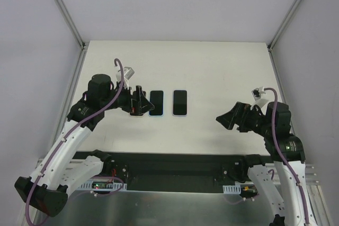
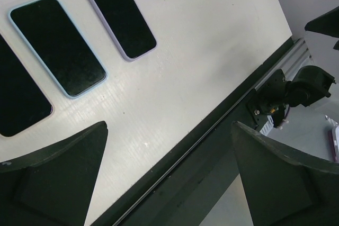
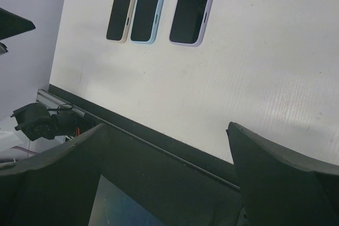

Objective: Put the phone into the phone case

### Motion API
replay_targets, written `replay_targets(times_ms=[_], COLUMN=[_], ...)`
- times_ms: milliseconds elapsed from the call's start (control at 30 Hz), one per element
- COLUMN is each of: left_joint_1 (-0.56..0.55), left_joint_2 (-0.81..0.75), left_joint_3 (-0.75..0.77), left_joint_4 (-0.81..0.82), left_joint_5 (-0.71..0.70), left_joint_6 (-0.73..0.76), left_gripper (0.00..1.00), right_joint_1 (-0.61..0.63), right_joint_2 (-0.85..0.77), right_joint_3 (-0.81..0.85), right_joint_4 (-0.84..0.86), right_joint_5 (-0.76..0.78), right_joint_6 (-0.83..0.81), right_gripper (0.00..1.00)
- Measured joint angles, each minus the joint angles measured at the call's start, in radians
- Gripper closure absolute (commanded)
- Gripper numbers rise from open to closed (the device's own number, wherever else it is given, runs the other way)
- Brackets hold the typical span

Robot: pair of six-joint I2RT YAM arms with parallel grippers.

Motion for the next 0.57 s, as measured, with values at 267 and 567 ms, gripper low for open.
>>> replay_targets(times_ms=[267,567], left_joint_1=[0.0,0.0], left_joint_2=[-0.031,-0.064], left_joint_3=[-0.087,-0.113], left_joint_4=[0.027,0.079], left_joint_5=[0.003,0.029], left_joint_6=[-0.014,-0.035], left_gripper=[0.01,0.01], right_joint_1=[0.001,0.001], right_joint_2=[-0.026,-0.067], right_joint_3=[0.002,0.002], right_joint_4=[-0.004,-0.004], right_joint_5=[0.011,0.006], right_joint_6=[0.036,0.044], right_gripper=[0.04,0.04])
